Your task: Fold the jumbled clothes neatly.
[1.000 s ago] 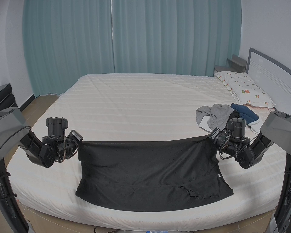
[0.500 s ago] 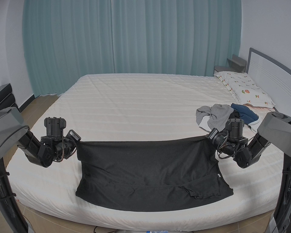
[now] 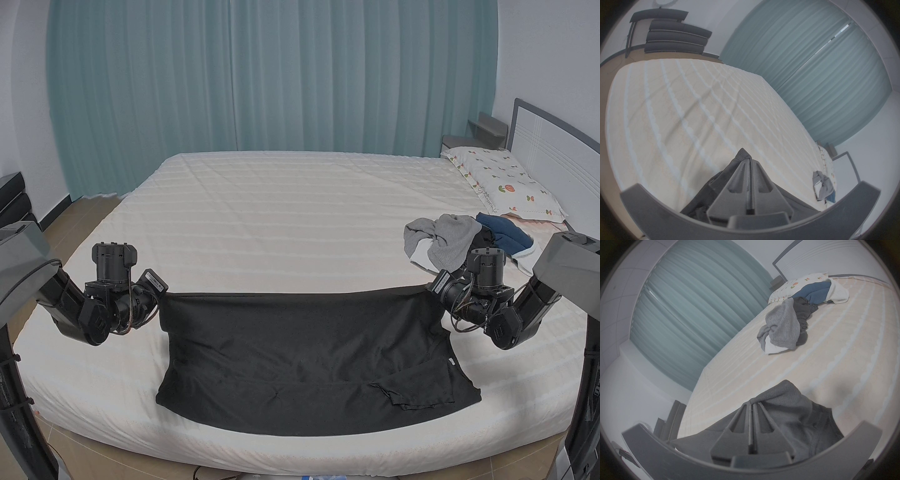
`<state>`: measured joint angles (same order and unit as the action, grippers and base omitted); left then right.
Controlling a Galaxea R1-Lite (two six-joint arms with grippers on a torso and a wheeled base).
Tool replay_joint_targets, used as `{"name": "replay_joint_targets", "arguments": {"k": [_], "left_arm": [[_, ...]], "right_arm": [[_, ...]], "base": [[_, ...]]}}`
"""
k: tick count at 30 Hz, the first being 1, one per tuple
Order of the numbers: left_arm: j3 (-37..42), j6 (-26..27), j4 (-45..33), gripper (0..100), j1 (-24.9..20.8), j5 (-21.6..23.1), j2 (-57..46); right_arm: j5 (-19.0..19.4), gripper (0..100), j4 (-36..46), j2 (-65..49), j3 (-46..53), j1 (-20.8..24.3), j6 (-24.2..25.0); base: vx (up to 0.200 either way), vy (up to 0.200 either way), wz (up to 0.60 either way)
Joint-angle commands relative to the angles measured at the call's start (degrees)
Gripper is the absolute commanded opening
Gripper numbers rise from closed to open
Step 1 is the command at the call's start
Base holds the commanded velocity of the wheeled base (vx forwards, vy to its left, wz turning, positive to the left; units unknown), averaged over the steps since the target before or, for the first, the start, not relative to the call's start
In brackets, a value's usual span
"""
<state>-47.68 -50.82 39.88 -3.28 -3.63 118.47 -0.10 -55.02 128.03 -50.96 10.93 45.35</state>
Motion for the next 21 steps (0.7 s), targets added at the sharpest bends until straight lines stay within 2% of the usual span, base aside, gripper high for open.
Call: {"name": "replay_joint_targets", "arguments": {"k": [1, 9, 13, 21], "left_arm": [[2.3, 2.4, 0.2, 0, 0.0, -0.1, -0.3], [6.5, 5.3, 0.0, 0, -0.4, -0.2, -1.3], [10.4, 9.2, 0.2, 0, -0.6, -0.2, -1.8], [13.9, 9.5, 0.1, 0, -0.8, -0.1, -1.3]], "right_arm": [[1.1, 0, -0.1, -1.5, 3.5, -0.3, -1.9], [2.5, 0, -0.4, -3.7, 10.2, -0.3, -4.4], [4.0, 0, -0.8, -4.5, 14.9, -0.3, -6.3], [5.4, 0, -3.4, -3.7, 21.6, -0.3, -9.4]], "base": [[0.0, 0.0, 0.0], [0.0, 0.0, 0.0], [0.0, 0.0, 0.0], [0.0, 0.0, 0.0]]}}
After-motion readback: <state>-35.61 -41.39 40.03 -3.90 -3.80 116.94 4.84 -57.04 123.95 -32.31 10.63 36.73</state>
